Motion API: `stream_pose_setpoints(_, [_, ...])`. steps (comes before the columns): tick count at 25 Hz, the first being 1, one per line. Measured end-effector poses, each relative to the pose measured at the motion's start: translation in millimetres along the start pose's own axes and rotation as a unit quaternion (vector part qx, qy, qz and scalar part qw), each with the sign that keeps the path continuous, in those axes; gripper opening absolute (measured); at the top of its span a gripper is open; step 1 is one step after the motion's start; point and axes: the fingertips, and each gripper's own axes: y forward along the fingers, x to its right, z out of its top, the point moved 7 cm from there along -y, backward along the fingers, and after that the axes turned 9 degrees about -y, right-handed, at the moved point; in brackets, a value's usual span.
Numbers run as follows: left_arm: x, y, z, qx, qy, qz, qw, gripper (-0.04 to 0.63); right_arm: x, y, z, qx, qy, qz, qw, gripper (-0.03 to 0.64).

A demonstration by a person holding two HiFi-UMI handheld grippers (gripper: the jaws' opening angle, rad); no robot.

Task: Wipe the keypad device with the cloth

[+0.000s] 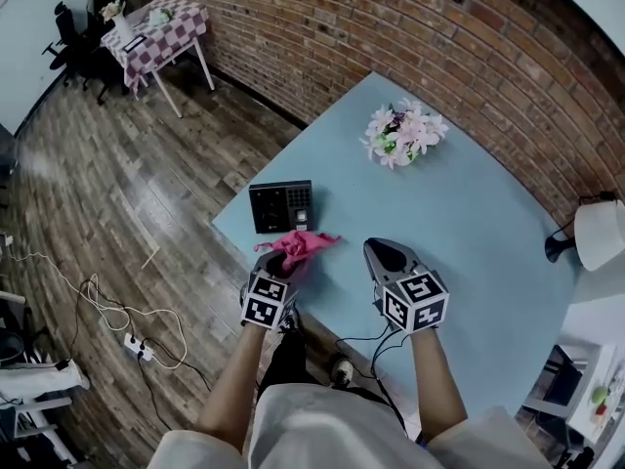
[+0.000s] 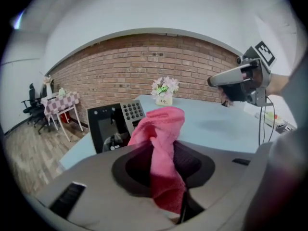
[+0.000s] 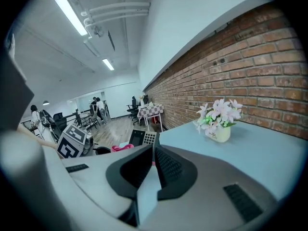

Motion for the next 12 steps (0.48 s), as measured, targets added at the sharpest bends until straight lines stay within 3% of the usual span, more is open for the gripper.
stream_pose_setpoints(5, [10, -58, 26, 0.051, -0.009, 0.04, 0.9979, 0.146, -12, -30, 22, 0.023, -0.016, -0.006, 1.0, 0.009])
stream_pose_setpoints(12, [38, -138, 41, 0.118, -0.015, 0.09, 0.9888, 0.146, -43, -75, 47, 0.06, -0.042, 0.006, 0.997, 0.008])
